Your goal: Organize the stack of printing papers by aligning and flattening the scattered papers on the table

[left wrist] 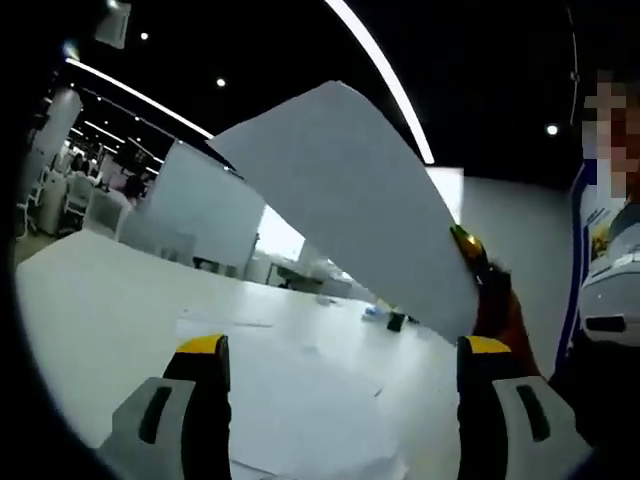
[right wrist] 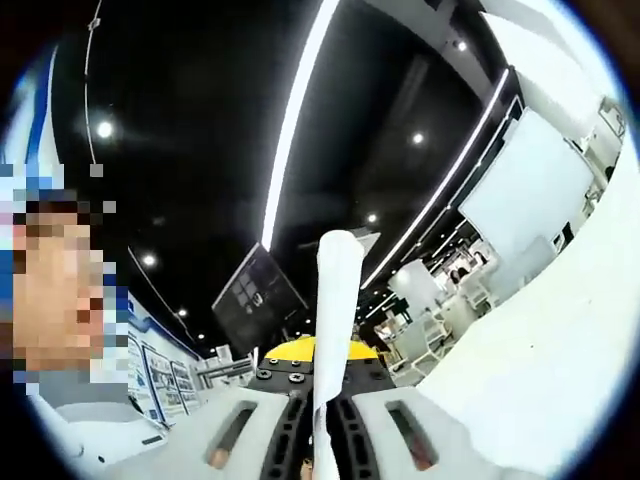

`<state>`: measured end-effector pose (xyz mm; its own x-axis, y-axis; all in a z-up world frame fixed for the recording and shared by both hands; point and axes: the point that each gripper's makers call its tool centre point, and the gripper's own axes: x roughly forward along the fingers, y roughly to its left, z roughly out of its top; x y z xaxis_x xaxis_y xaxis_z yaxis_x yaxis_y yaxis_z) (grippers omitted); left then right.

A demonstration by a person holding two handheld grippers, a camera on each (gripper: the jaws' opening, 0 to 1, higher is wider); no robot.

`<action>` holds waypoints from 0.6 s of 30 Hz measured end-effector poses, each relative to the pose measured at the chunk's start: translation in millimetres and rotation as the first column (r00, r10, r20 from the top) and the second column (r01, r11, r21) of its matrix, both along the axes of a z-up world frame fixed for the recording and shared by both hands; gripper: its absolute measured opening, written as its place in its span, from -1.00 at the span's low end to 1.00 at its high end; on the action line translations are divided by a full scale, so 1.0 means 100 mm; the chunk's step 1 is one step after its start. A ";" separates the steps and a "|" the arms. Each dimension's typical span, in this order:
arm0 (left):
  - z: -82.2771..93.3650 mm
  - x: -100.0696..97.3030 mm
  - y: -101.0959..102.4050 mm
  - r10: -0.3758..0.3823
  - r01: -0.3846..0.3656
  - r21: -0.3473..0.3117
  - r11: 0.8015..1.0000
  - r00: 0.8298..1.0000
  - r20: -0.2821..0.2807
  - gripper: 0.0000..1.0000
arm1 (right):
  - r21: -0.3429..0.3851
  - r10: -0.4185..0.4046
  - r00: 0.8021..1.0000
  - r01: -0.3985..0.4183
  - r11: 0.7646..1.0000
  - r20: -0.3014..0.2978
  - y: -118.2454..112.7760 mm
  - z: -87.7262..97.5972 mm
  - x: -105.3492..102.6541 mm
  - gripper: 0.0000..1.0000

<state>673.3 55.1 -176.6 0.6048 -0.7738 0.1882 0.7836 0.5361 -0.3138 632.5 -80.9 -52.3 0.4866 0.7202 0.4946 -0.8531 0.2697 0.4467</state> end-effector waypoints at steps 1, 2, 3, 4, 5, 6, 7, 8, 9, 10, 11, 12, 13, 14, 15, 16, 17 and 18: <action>0.03 0.00 0.01 -0.001 0.001 -0.019 1.000 1.000 -0.001 0.93 | 0.000 0.002 1.000 -0.002 1.000 0.000 0.01 0.00 0.00 -1.00; 0.04 0.00 0.01 0.001 -0.001 -0.022 1.000 1.000 0.004 0.93 | -0.004 0.001 1.000 -0.001 1.000 0.000 0.01 -0.01 -0.01 -1.00; 0.06 -0.01 0.01 0.001 -0.001 -0.023 1.000 1.000 0.011 0.93 | -0.006 -0.001 1.000 0.001 1.000 -0.002 0.01 -0.01 -0.01 -1.00; 0.08 -0.01 0.01 0.003 -0.002 -0.024 1.000 1.000 0.016 0.93 | -0.004 0.003 1.000 -0.003 1.000 -0.005 0.01 -0.02 -0.01 -1.00; 0.09 -0.01 0.01 0.004 -0.004 -0.028 1.000 1.000 0.018 0.93 | 0.001 0.010 1.000 -0.010 1.000 -0.006 0.01 -0.01 -0.02 -1.00; 0.10 0.00 0.01 0.005 -0.004 -0.032 0.999 1.000 0.020 0.92 | 0.001 0.014 1.000 -0.014 1.000 -0.007 0.01 -0.01 -0.03 -1.00; 0.11 -0.01 0.01 0.005 -0.004 -0.039 0.999 1.000 0.022 0.92 | 0.000 0.016 1.000 -0.016 1.000 -0.007 0.02 -0.01 -0.04 -1.00; 0.12 -0.01 0.00 0.003 -0.002 -0.045 0.999 1.000 0.022 0.92 | 0.000 0.019 1.000 -0.019 1.000 -0.008 0.02 -0.01 -0.04 -1.00; 0.12 -0.01 0.00 0.001 0.000 -0.052 0.999 1.000 0.020 0.92 | 0.000 0.026 1.000 -0.026 1.000 -0.009 0.04 -0.01 -0.06 -1.00; 0.13 0.00 -0.01 -0.003 0.004 -0.062 0.998 1.000 0.018 0.92 | 0.001 0.037 0.999 -0.037 0.999 -0.010 0.05 -0.01 -0.07 -1.00; 0.13 0.00 -0.02 -0.010 0.011 -0.077 0.997 1.000 0.013 0.91 | 0.001 0.044 0.999 -0.044 0.999 -0.012 0.06 -0.01 -0.08 -1.00; 0.12 0.00 -0.03 -0.017 0.017 -0.089 0.996 1.000 0.006 0.91 | 0.001 0.051 0.999 -0.051 0.999 -0.013 0.07 -0.01 -0.09 -1.00; 0.12 0.00 -0.04 -0.024 0.024 -0.102 0.995 1.000 0.001 0.90 | -0.001 0.056 0.998 -0.056 0.998 -0.013 0.07 -0.01 -0.10 -1.00; 0.12 0.01 -0.05 -0.028 0.028 -0.114 0.993 1.000 -0.003 0.89 | -0.003 0.059 0.998 -0.059 0.998 -0.013 0.07 -0.02 -0.11 -1.00; 0.11 0.02 -0.06 -0.034 0.033 -0.129 0.991 0.999 -0.008 0.88 | -0.005 0.064 0.998 -0.064 0.998 -0.014 0.08 -0.02 -0.12 -1.00; 0.11 0.02 -0.07 -0.041 0.039 -0.147 0.988 0.999 -0.015 0.88 | -0.004 0.071 0.997 -0.071 0.997 -0.017 0.07 -0.03 -0.13 -1.00; 0.11 0.02 -0.08 -0.050 0.045 -0.166 0.985 0.998 -0.025 0.88 | -0.003 0.078 0.997 -0.078 0.997 -0.020 0.07 -0.03 -0.13 -1.00; 0.11 0.02 -0.09 -0.064 0.055 -0.193 0.980 0.997 -0.038 0.88 | -0.002 0.083 0.996 -0.084 0.997 -0.023 0.07 -0.04 -0.14 -1.00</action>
<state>675.7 46.1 -165.7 0.5698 -0.7609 0.3104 0.7954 0.4157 -0.4411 618.6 -73.8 -56.3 0.4360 0.7601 0.4818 -0.8621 0.1992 0.4660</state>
